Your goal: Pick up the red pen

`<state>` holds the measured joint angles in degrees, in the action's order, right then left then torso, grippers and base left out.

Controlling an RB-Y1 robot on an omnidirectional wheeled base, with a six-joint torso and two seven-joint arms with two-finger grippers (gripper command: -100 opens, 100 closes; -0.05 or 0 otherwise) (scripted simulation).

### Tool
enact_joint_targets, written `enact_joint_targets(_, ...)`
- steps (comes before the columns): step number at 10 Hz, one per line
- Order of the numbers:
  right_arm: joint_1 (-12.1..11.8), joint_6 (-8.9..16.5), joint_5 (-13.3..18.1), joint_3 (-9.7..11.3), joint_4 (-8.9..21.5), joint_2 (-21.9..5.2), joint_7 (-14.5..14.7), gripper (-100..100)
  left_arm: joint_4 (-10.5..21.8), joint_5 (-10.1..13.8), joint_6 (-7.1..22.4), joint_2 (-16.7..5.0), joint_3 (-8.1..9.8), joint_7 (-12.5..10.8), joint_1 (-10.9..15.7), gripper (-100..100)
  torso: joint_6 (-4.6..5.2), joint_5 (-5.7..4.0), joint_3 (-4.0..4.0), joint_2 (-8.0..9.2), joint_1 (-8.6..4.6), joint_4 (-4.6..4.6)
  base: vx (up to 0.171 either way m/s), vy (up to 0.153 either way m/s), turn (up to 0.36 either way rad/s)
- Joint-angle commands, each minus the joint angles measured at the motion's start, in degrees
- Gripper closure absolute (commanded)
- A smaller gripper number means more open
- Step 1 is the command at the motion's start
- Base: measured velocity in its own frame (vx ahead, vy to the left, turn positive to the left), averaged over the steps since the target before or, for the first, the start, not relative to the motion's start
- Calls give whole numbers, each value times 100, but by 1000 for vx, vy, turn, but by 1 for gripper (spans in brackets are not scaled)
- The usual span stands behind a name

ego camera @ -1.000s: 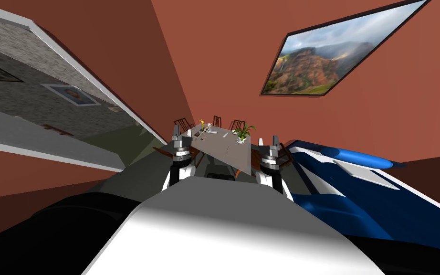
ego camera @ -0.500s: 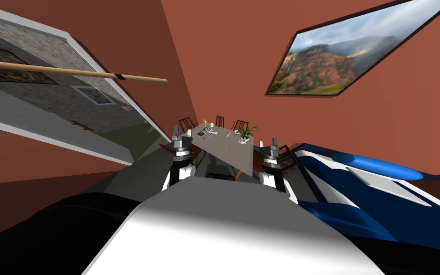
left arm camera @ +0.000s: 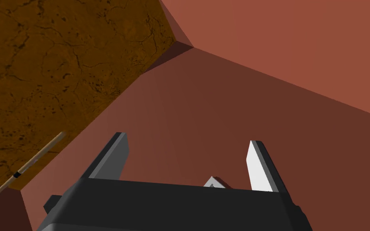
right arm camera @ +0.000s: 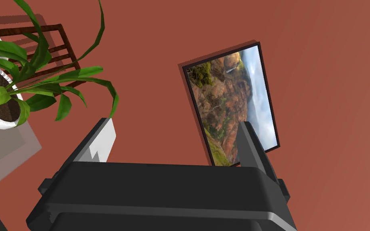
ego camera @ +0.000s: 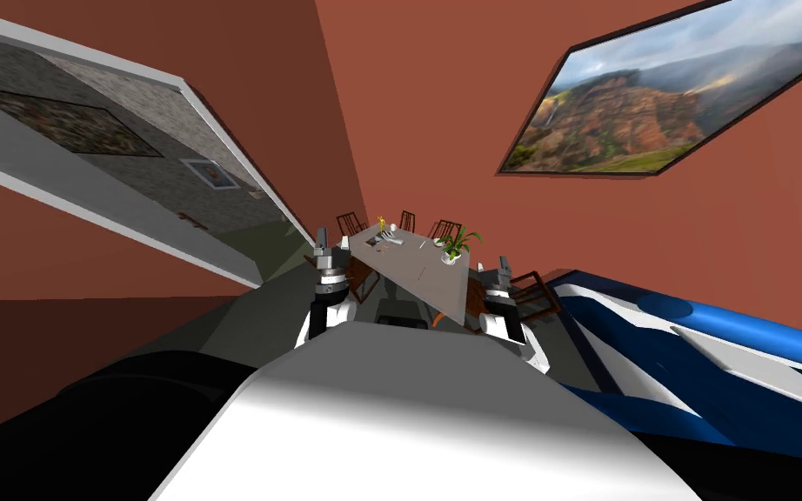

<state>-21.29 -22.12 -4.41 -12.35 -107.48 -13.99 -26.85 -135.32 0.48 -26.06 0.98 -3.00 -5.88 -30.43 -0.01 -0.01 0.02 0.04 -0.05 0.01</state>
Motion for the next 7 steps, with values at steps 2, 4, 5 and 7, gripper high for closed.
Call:
enact_joint_targets(2,86,397,-39,-316,339,-108,-429,-100,0,0,0,0,0,0,-1,0,3,0,0,0,1,0,-16,1,169)
enact_joint_targets(4,194,661,-68,-547,561,-190,-763,-100,0,0,0,0,0,0,-1,0,2,0,-1,-2,0,0,-14,2,178)
enact_joint_targets(5,194,661,-68,-547,717,-190,-902,-100,0,0,0,0,0,0,0,0,0,0,-2,-3,1,0,-12,1,106)
enact_joint_targets(7,305,924,-96,-782,1003,-268,-1243,-100,0,0,0,0,0,0,0,0,-1,1,-1,-3,3,0,-11,4,183)
